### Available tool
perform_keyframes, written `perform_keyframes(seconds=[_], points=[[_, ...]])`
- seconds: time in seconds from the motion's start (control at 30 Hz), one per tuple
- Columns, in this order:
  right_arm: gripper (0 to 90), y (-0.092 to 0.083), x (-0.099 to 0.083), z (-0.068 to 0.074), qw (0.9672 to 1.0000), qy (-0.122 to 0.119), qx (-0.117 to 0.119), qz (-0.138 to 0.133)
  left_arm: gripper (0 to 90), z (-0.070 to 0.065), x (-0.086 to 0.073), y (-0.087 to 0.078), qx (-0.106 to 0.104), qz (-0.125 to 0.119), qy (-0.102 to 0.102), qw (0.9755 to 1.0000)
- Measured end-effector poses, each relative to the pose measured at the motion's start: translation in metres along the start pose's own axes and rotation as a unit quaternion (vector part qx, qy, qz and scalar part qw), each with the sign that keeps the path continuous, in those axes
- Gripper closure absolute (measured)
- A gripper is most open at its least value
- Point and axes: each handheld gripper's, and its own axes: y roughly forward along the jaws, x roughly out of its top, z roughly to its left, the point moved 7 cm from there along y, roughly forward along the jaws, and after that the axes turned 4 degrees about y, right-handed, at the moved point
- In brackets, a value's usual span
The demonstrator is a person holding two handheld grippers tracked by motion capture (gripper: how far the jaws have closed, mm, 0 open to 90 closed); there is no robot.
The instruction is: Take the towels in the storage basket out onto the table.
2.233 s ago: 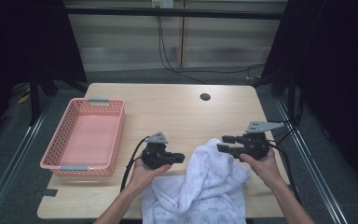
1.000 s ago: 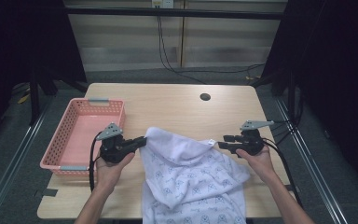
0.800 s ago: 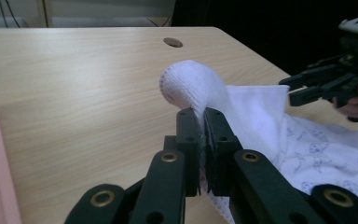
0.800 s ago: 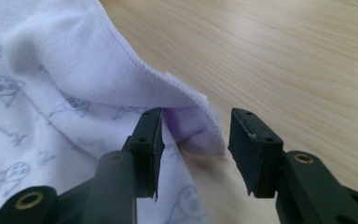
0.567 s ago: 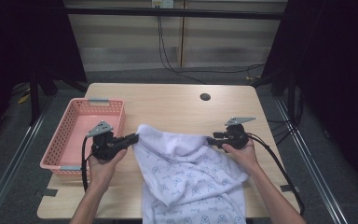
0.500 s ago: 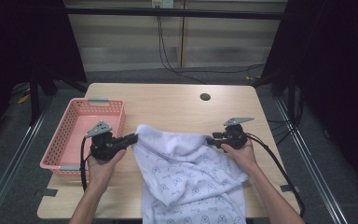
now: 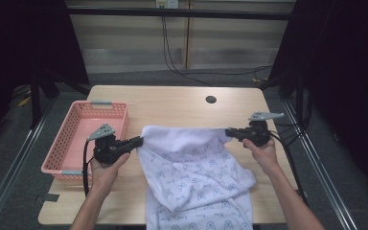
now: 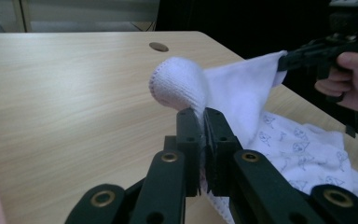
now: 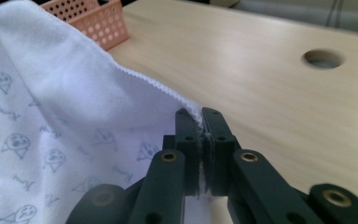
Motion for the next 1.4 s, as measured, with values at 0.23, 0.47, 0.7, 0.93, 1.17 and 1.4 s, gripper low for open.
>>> perform_keyframes(seconds=[0.23,0.47,0.7,0.93,1.17,1.4], points=[[86.2,-0.062,0.033,0.001,0.9987,-0.023,-0.022,-0.039,86.3,-0.01,0.031,0.008,-0.011,-0.024,0.031,0.9992],[86.0,-0.087,0.069,-0.004,0.9958,-0.031,-0.042,-0.076,86.3,-0.01,0.075,0.023,-0.009,-0.039,0.063,0.9972],[85.4,-0.068,0.111,-0.037,0.9926,-0.021,-0.078,-0.091,80.0,0.031,0.115,0.062,0.023,-0.04,0.052,0.9976],[58.6,-0.028,0.099,-0.077,0.989,0.021,-0.139,-0.046,55.5,0.06,0.111,0.085,0.055,-0.007,0.023,0.9982],[55.0,-0.042,0.055,-0.054,0.993,-0.002,-0.116,-0.021,59.2,0.01,0.075,0.072,-0.007,0.017,0.047,0.9987],[54.2,-0.064,-0.024,0.01,0.9983,-0.017,-0.046,0.031,70.0,-0.048,0.007,0.041,-0.076,0.072,0.074,0.9918]])
